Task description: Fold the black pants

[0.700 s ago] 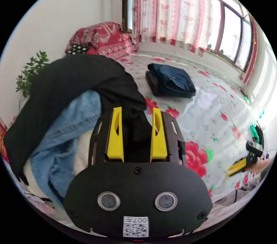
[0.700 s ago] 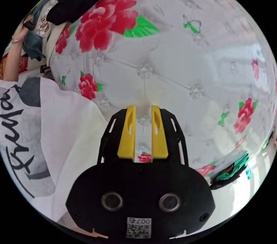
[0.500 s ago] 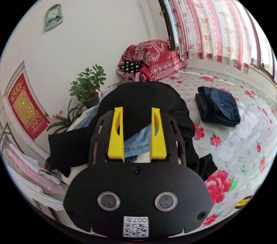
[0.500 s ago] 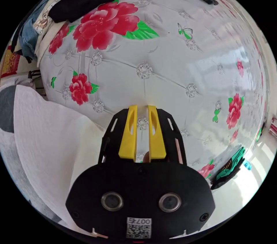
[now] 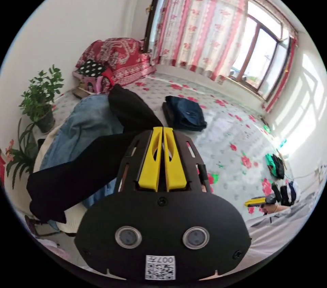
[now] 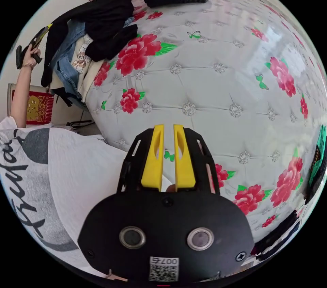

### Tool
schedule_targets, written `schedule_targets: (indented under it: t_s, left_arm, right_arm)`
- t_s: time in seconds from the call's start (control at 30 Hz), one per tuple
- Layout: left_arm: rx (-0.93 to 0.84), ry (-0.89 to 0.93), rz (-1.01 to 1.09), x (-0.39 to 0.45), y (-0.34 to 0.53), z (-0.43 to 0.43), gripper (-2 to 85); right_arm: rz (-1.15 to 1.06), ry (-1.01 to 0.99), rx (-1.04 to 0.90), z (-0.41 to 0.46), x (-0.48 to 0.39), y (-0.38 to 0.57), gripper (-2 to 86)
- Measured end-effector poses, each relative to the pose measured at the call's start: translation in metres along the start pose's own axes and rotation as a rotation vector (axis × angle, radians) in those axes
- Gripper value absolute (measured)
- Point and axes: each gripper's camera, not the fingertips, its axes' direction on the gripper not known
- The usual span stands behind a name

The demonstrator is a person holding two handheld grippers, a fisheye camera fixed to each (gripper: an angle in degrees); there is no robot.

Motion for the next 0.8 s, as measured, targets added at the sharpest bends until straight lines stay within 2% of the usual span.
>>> schedule_targets:
  t_s: [0.07,0.13,0.17,0.23,0.3,0.37,0.4,0.47,0.53,0.63,0.73,0.8]
  left_arm:
    - [-0.036,0.153,0.153,0.063,0.015,0.006,-0.9]
    - [-0.095,0.437,0.329,0.154,0.047,0.022,-1.0]
    - [-0.124,0.517,0.369,0.178,0.057,0.027,-1.0]
    - [-0.287,0.814,0.547,0.272,0.105,0.055,-1.0]
    - [-0.466,0.956,0.593,0.33,0.146,0.08,-1.0]
    - [-0.615,0.942,0.654,0.369,0.178,0.095,-0.9]
    - [-0.657,0.844,0.726,0.381,0.192,0.096,-0.9]
    - [-0.613,0.735,0.761,0.378,0.198,0.09,-0.8]
    - [-0.595,0.668,0.617,0.352,0.192,0.091,-0.5]
    - [-0.589,0.695,0.345,0.306,0.19,0.101,2.0]
    - [-0.563,0.652,0.2,0.276,0.194,0.106,5.2]
    - [-0.55,0.591,0.187,0.27,0.195,0.109,7.2]
  right_arm:
    - [0.036,-0.071,0.092,-0.016,0.01,0.032,4.4]
    - [0.068,-0.135,0.179,-0.03,0.017,0.054,4.5]
    - [0.088,-0.174,0.24,-0.039,0.021,0.069,4.6]
    - [0.111,-0.213,0.319,-0.05,0.026,0.09,4.9]
    - [0.135,-0.232,0.364,-0.057,0.032,0.11,5.2]
    - [0.135,-0.202,0.377,-0.062,0.036,0.134,5.8]
    - [0.133,-0.184,0.372,-0.062,0.037,0.14,5.9]
    - [0.129,-0.136,0.344,-0.058,0.04,0.16,6.7]
    - [0.142,-0.138,0.325,-0.052,0.044,0.171,7.3]
    - [0.17,-0.134,0.299,-0.038,0.047,0.18,8.3]
    - [0.149,-0.071,0.23,-0.017,0.039,0.18,9.1]
    - [0.125,-0.02,0.168,-0.001,0.034,0.178,9.6]
